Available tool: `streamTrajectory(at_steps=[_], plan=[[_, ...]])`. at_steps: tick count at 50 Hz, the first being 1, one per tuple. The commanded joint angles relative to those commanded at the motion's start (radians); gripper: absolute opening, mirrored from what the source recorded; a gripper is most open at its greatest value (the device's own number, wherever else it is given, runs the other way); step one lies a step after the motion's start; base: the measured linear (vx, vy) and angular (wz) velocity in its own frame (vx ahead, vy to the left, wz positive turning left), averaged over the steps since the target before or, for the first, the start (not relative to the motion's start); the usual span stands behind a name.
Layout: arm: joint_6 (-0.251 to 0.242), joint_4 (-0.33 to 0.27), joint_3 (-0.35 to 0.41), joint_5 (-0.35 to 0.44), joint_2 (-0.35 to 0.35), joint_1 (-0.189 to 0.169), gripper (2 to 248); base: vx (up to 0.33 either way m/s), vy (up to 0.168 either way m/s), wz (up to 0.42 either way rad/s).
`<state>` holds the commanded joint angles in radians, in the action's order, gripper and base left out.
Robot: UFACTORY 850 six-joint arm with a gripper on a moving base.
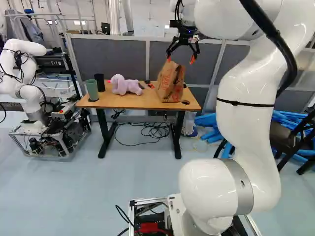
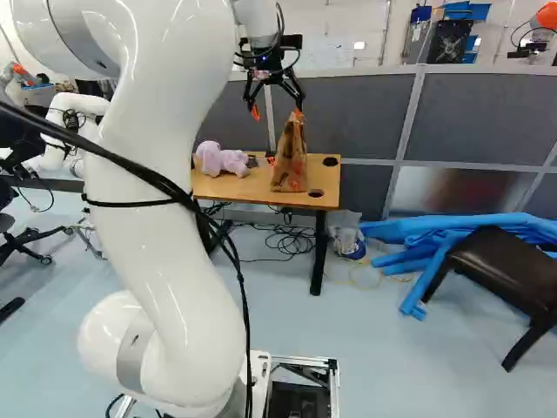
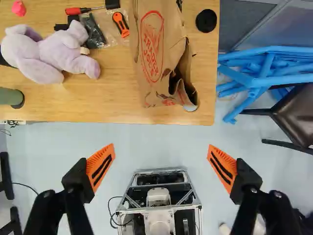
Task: Pick up the bag on the ground and place it on the table
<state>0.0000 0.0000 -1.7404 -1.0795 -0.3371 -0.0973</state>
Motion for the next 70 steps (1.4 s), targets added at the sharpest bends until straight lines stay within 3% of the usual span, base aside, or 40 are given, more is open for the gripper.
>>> streamTrajectory(at_steps=[36, 70], plan=[[0.000, 0.000, 0.246, 0.291, 0.092, 0.014, 247, 0.000, 0.000, 0.000], [0.000, 0.000, 0.593, 0.700, 0.221, 0.035, 247, 0.000, 0.000, 0.000]])
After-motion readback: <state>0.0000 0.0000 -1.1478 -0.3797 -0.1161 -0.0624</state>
